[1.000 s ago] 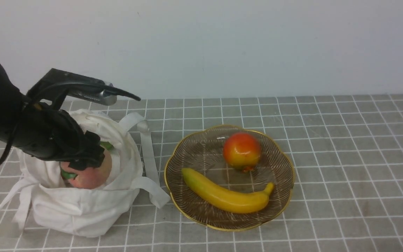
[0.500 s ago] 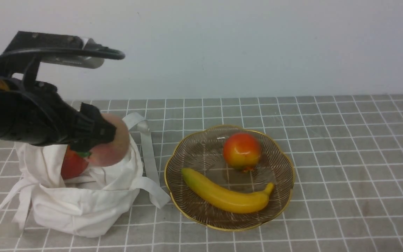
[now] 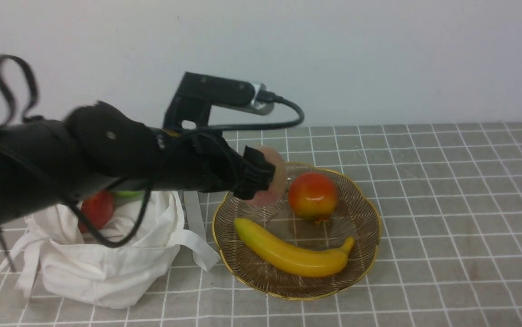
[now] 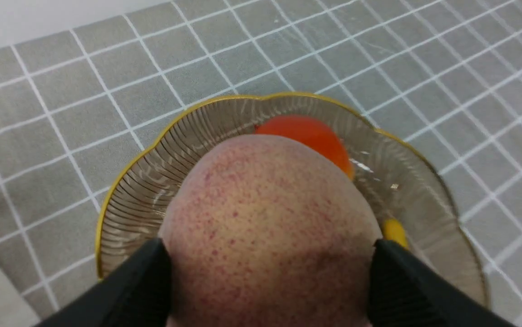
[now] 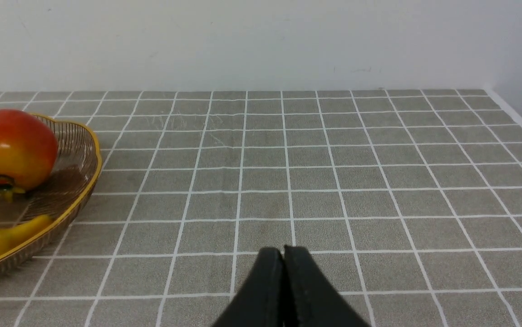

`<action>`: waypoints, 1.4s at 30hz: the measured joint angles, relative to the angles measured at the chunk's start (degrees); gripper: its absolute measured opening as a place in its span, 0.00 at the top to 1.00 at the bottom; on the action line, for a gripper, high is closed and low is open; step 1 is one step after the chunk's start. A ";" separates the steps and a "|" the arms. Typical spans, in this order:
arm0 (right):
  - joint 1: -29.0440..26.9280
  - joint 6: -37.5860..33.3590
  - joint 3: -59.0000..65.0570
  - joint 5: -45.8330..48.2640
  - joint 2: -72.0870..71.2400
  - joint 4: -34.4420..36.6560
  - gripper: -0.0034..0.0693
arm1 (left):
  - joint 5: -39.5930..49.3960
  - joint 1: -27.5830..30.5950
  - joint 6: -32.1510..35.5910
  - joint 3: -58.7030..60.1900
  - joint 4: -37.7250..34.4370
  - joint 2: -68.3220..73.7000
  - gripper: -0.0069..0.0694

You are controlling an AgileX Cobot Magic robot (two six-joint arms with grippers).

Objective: Take the fruit out of the bag on the grey coffee tablecloth and place them on the plate.

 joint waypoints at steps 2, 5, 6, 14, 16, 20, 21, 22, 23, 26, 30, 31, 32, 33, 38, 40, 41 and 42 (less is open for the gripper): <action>0.00 0.00 0.00 0.00 0.00 0.00 0.98 | -4.31 -1.32 1.83 0.00 -1.44 3.96 0.26; 0.00 0.00 0.00 0.00 0.00 0.00 0.98 | -8.62 -2.40 3.29 0.00 -2.86 8.07 0.26; 0.00 0.00 0.00 0.00 0.00 0.00 0.98 | -9.70 -2.55 3.45 0.00 -3.11 8.94 0.26; 0.00 0.00 0.00 0.00 0.00 0.00 0.98 | -12.25 -2.85 3.61 0.00 -3.45 12.62 0.15; 0.00 0.00 0.00 0.00 0.00 0.00 0.98 | -12.62 -2.85 3.61 0.00 -3.49 12.68 0.05; 0.00 0.00 0.00 0.00 0.00 0.00 0.98 | -12.25 -2.85 3.61 0.00 -3.57 12.38 0.01; 0.00 0.00 0.00 0.00 0.00 0.00 0.98 | -12.25 -2.85 3.61 0.00 -3.57 11.77 0.01; 0.00 0.00 0.00 0.00 0.00 0.00 0.98 | -11.95 -2.85 3.61 0.00 -3.57 11.44 0.02; 0.00 0.00 0.00 0.00 0.00 0.00 0.98 | -11.48 -2.85 3.68 0.00 -3.57 9.87 0.02; 0.00 0.00 0.00 0.00 0.00 0.00 0.98 | -10.45 -2.76 4.32 0.00 -3.59 4.32 0.12; 0.00 0.00 0.00 0.00 0.00 0.00 0.98 | -7.11 -1.81 6.03 0.00 -3.59 -5.78 0.47; 0.00 0.00 0.00 0.00 0.00 0.00 0.98 | -5.62 -1.33 6.24 0.00 -3.54 -8.98 0.60; 0.00 0.00 0.00 0.00 0.00 0.00 0.98 | -4.25 -0.91 6.29 0.00 -3.47 -11.62 0.70; 0.00 0.00 0.00 0.00 0.00 0.00 0.98 | -2.39 -0.44 6.29 0.00 -3.30 -14.22 0.77; 0.00 0.00 0.00 0.00 0.00 0.00 0.98 | 6.60 3.24 6.29 0.00 -0.79 -28.86 0.91; 0.00 0.00 0.00 0.00 0.00 0.00 0.98 | 10.15 4.84 5.94 0.00 0.75 -33.60 0.92; 0.00 0.00 0.00 0.00 0.00 0.00 0.98 | 11.86 5.91 5.48 0.00 1.62 -36.51 0.92; 0.00 0.00 0.00 0.00 0.00 0.00 0.98 | 13.77 6.97 4.65 0.05 2.78 -39.21 0.92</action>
